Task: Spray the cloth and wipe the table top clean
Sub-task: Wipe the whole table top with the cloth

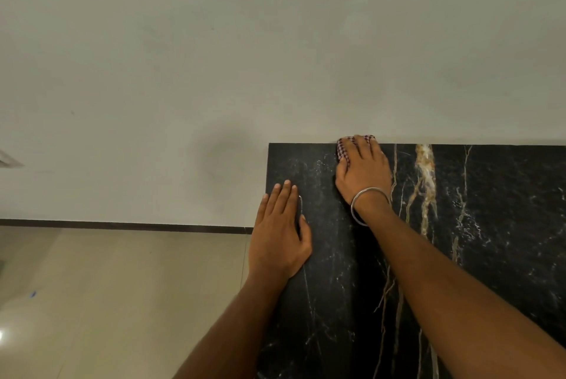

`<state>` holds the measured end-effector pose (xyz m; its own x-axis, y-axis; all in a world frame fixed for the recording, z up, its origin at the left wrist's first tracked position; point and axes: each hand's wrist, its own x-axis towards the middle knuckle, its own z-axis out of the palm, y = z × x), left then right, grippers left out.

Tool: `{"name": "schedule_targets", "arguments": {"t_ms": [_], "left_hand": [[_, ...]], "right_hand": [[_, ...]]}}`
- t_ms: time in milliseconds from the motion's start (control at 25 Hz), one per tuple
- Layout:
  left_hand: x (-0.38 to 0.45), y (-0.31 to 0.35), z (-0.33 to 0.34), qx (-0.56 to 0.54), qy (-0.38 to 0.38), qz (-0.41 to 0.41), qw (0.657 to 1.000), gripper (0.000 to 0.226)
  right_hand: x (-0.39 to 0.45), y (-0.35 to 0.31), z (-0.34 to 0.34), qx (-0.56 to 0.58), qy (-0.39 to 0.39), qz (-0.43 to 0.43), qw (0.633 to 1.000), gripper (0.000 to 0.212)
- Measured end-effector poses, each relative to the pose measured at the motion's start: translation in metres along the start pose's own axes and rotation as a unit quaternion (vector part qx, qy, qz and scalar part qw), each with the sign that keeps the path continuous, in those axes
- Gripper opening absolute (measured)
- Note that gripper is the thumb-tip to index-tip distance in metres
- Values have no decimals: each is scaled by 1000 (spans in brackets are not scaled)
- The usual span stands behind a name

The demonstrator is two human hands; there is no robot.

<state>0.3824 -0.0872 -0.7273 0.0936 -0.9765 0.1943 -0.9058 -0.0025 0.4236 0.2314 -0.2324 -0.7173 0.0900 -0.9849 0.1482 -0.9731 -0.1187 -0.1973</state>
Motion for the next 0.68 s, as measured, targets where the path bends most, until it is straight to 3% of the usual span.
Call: {"name": "schedule_targets", "arguments": {"t_ms": [120, 280, 400, 560, 680], "left_hand": [[0, 0, 0, -1, 9, -18, 1000, 61], [-3, -1, -2, -46, 6, -53, 998, 60], [-2, -1, -1, -62, 11, -63, 996, 60], [-3, -1, -2, -77, 3, -65, 995, 60], [-2, -1, -2, -84, 6, -65, 994, 60]], "right_hand": [[-3, -29, 5, -16, 3, 24, 1000, 54], [-18, -80, 14, 9, -16, -49, 999, 53], [-16, -71, 10, 4, -22, -81, 996, 52], [-12, -22, 4, -18, -5, -8, 1000, 53], [-17, -24, 6, -8, 11, 27, 1000, 53]]}}
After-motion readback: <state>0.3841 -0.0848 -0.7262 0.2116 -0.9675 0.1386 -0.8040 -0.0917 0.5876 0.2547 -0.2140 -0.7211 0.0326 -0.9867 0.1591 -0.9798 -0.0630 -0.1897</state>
